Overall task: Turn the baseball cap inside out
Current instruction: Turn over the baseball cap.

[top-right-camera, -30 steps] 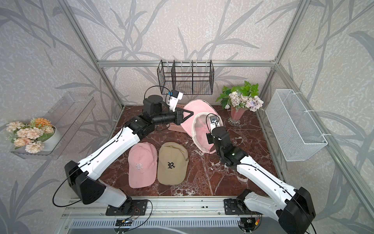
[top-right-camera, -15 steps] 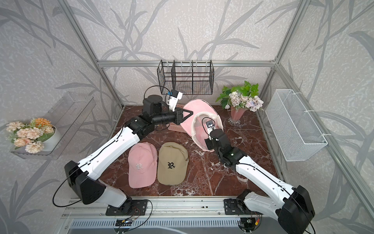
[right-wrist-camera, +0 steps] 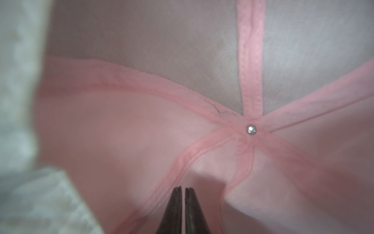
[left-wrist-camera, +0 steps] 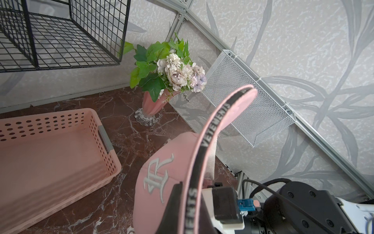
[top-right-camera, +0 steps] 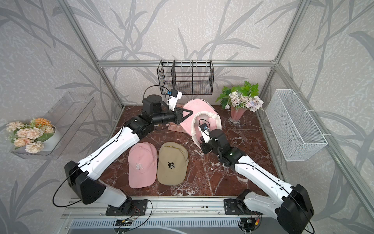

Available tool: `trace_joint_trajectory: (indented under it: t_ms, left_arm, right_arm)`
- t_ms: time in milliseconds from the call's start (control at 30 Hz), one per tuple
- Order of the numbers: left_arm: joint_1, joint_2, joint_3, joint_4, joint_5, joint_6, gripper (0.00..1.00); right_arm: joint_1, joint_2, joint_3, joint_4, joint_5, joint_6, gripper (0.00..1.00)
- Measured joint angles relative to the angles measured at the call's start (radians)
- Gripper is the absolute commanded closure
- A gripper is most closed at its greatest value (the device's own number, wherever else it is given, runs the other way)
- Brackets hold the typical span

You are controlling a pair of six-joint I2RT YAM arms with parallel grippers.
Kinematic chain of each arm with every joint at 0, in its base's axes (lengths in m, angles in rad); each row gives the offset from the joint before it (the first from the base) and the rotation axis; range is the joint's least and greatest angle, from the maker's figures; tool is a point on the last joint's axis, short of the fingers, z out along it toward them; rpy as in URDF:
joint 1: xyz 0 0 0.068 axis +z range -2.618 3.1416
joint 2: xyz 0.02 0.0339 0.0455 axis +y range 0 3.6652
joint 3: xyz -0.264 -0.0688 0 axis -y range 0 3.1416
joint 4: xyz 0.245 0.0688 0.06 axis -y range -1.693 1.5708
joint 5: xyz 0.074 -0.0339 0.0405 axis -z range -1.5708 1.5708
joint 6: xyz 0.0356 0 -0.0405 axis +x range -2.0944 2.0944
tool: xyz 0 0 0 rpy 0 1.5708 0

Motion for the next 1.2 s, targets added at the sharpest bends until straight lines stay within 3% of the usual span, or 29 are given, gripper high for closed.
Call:
trace_joint_trajectory:
  t_ms: [33, 133, 300, 433, 633, 767, 933, 1200]
  left_arm:
    - [0.000, 0.000, 0.000, -0.004, -0.013, 0.012, 1.00]
    - [0.000, 0.000, 0.000, -0.014, -0.063, 0.067, 1.00]
    - [0.000, 0.000, 0.000, -0.016, -0.142, 0.192, 1.00]
    - [-0.001, -0.001, -0.007, 0.026, -0.174, 0.316, 1.00]
    - [-0.021, -0.040, -0.099, 0.112, -0.208, 0.541, 1.00]
    - [-0.034, -0.052, -0.115, 0.124, -0.230, 0.617, 1.00]
    - [-0.036, -0.058, -0.114, 0.130, -0.220, 0.620, 1.00]
    - [-0.034, -0.058, -0.072, 0.093, -0.131, 0.597, 1.00]
  right_arm:
    - [-0.004, -0.018, 0.000, 0.000, 0.005, 0.004, 0.63]
    - [-0.037, -0.102, -0.003, 0.006, 0.007, 0.037, 0.51]
    - [-0.156, -0.249, -0.009, 0.038, -0.064, 0.137, 0.39]
    - [-0.260, -0.278, 0.012, 0.003, -0.116, 0.274, 0.37]
    - [-0.422, -0.180, 0.158, -0.134, -0.272, 0.529, 0.38]
    - [-0.440, -0.145, 0.175, -0.135, -0.391, 0.612, 0.38]
    - [-0.439, -0.163, 0.109, -0.085, -0.437, 0.599, 0.34]
    - [-0.439, -0.130, 0.048, -0.008, -0.467, 0.445, 0.34]
